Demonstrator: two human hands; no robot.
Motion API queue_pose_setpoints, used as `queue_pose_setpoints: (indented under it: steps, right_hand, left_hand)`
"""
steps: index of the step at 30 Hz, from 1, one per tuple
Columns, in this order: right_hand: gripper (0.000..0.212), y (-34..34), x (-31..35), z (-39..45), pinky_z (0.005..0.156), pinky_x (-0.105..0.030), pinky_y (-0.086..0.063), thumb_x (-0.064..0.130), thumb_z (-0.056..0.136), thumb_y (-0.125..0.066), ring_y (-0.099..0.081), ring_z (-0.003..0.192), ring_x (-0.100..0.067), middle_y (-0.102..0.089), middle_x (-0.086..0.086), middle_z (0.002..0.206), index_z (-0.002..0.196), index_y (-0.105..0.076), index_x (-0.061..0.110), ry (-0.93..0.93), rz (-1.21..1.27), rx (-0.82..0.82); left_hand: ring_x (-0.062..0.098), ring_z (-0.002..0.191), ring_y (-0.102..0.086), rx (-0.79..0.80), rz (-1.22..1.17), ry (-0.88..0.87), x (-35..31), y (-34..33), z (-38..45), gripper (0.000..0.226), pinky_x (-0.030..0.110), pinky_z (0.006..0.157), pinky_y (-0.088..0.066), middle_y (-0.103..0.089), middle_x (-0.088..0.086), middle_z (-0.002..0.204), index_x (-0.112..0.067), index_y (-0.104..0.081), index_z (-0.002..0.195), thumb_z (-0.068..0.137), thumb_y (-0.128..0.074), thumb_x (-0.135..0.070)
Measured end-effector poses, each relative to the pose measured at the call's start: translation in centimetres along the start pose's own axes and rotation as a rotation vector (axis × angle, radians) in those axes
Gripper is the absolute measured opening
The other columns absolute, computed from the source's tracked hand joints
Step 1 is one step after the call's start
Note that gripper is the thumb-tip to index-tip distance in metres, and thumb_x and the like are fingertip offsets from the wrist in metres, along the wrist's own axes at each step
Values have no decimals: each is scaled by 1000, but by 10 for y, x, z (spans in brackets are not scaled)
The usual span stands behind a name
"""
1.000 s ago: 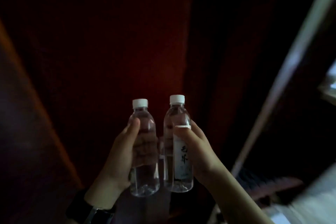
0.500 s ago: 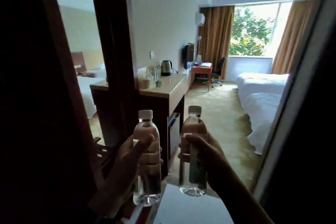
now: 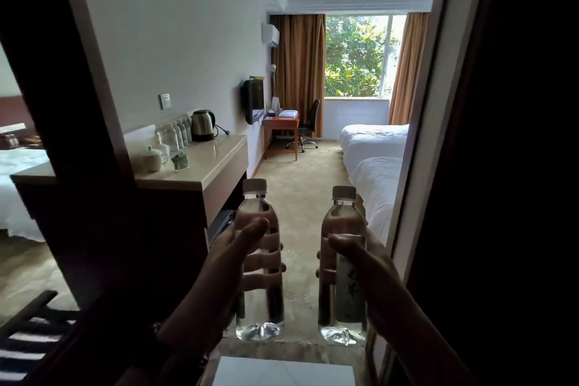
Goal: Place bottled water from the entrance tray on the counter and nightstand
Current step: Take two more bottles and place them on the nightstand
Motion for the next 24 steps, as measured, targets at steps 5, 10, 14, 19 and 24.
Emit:
queue_pose_setpoints:
  steps: [5,10,14,19,24]
  right_hand:
    - [39,27,-16,73,55,-32,-58,29,68,-76,-66,62,-23,-66,-14,79,102,-65,14,-6,1,-23]
    - [49,40,-47,179,54,-33,-57,42,56,-79,-67,65,-26,-68,-15,82,97,-67,19,-6,-58,-45]
    - [44,42,-58,290,60,-36,-58,44,58,-78,-66,70,-28,-68,-17,86,96,-68,23,12,-128,-41]
    - [52,58,-53,428,59,-36,-59,44,54,-80,-68,68,-28,-70,-15,83,98,-67,21,13,-129,-88]
    - [43,93,-50,527,62,-39,-61,38,66,-79,-68,69,-30,-69,-17,86,102,-64,17,63,-145,-183]
  left_hand:
    - [28,70,-72,16,9,6,19,-2,75,62,34,57,-56,-74,11,87,-12,-64,109,64,-72,-54]
    - [25,69,-72,30,43,-20,41,9,176,43,32,57,-56,-76,9,83,-14,-67,104,73,-65,-45]
    - [24,68,-72,36,42,-41,41,29,285,34,31,56,-57,-74,8,83,-20,-69,98,73,-64,-44]
    - [25,67,-71,40,-20,-31,29,43,437,32,34,55,-57,-72,11,85,-32,-75,84,63,-70,-56]
    - [27,70,-73,93,-45,3,36,23,553,50,34,55,-58,-74,16,92,-36,-76,84,54,-58,-73]
Point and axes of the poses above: each hand's wrist, its own z-axis towards the middle knuckle, its own y-axis out of the back of the hand, x = y × z, the point moved 10 cm from there along z, towards the middle knuckle
